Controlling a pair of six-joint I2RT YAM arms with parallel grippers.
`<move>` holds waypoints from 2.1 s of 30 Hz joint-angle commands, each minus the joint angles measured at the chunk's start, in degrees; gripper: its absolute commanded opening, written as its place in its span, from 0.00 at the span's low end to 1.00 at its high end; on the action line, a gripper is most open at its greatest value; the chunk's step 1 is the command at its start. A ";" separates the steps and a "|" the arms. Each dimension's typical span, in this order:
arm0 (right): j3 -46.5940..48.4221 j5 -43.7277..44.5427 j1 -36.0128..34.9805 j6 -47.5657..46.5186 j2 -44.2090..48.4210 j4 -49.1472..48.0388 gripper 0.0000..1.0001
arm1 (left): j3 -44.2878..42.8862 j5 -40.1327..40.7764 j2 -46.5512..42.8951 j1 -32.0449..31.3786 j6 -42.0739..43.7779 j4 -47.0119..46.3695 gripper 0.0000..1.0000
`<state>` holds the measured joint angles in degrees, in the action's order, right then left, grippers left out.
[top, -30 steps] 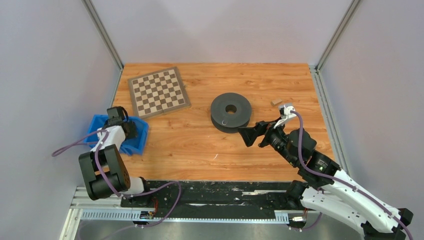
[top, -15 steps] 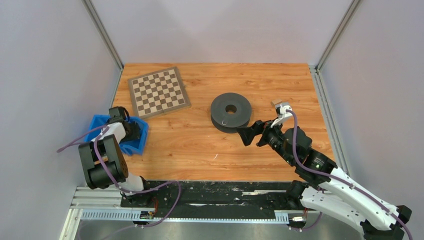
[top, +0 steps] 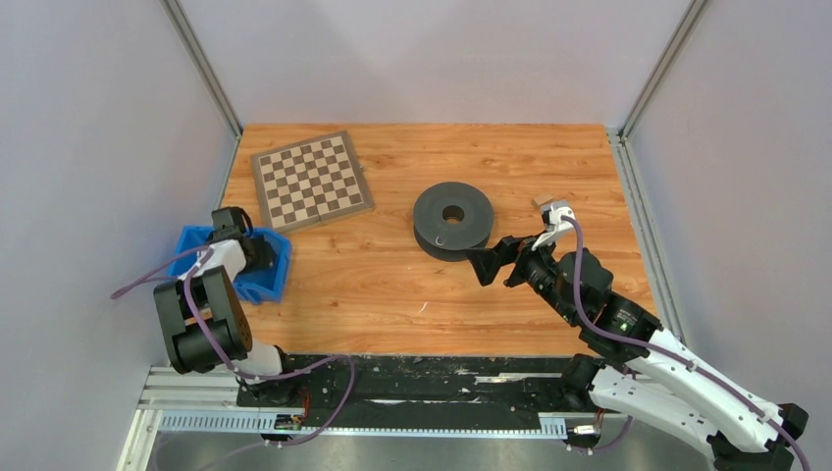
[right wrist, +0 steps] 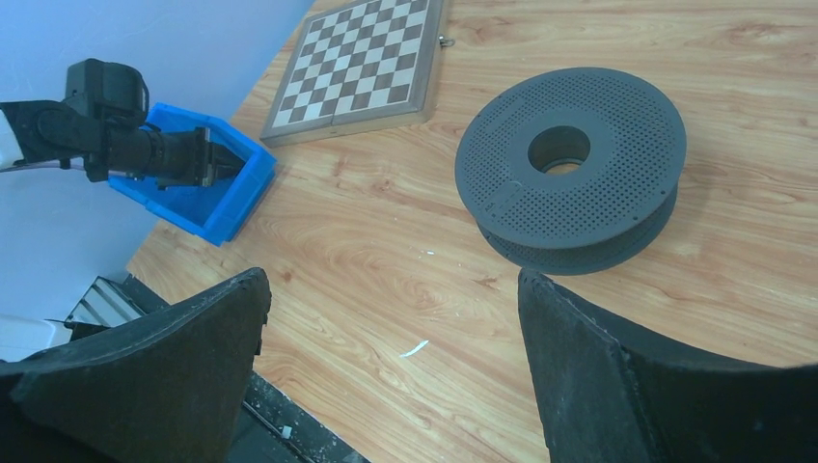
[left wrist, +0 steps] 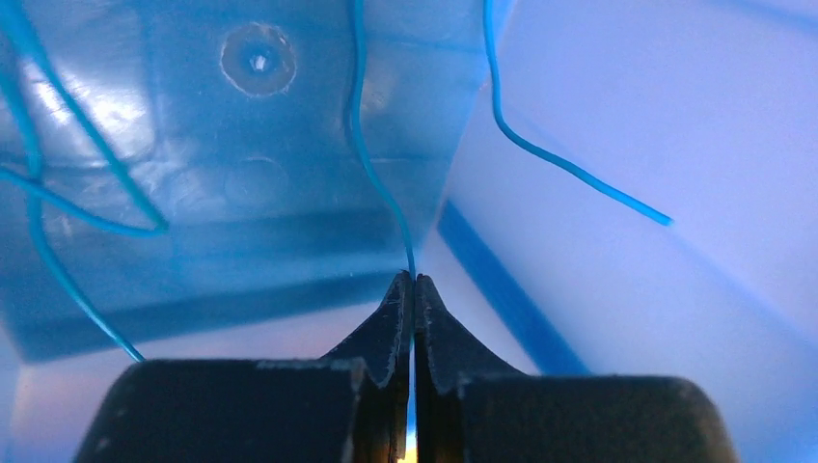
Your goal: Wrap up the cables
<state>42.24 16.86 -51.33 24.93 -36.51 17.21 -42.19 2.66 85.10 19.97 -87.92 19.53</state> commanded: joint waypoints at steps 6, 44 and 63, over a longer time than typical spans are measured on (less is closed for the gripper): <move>0.55 0.48 -0.16 -0.56 0.12 -1.68 0.98 | -5.46 9.93 -12.40 -0.65 3.09 6.10 0.00; 3.64 4.28 -0.17 4.68 -5.96 -3.85 0.94 | -36.53 -46.35 -28.52 -14.08 46.35 4.28 0.00; 0.22 -23.58 19.49 7.36 -20.89 -14.98 0.96 | -12.70 -42.72 -38.92 -30.00 65.59 10.19 0.00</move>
<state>43.48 6.35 -40.25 30.28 -55.88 10.22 -57.63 -45.01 47.51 -7.42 -28.12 28.56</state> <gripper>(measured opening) 0.983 0.007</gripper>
